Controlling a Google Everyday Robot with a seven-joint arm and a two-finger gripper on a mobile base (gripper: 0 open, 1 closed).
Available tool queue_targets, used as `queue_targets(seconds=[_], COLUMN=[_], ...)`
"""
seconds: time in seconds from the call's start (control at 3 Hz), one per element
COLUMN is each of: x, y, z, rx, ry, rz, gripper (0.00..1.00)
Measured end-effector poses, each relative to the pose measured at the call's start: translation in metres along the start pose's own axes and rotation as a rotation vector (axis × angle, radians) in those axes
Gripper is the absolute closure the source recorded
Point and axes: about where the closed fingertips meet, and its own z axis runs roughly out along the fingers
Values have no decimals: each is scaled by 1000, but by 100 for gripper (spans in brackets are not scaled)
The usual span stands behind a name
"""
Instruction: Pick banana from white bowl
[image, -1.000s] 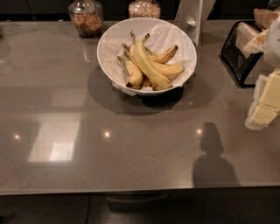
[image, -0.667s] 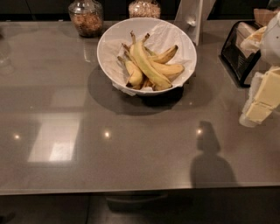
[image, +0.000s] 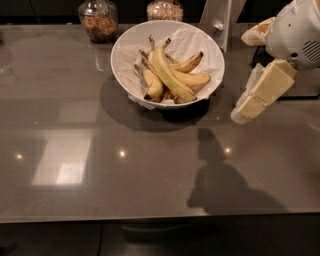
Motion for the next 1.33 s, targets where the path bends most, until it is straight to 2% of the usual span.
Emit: queue_targets(seconds=[0.33,0.67,1.33], x=[0,-4,-43], y=[0,-3,-27], z=[0,2,31], rx=[0,11,52], ry=[0,-29,-205], rz=[0,-7,7], gripper=[0,0,0])
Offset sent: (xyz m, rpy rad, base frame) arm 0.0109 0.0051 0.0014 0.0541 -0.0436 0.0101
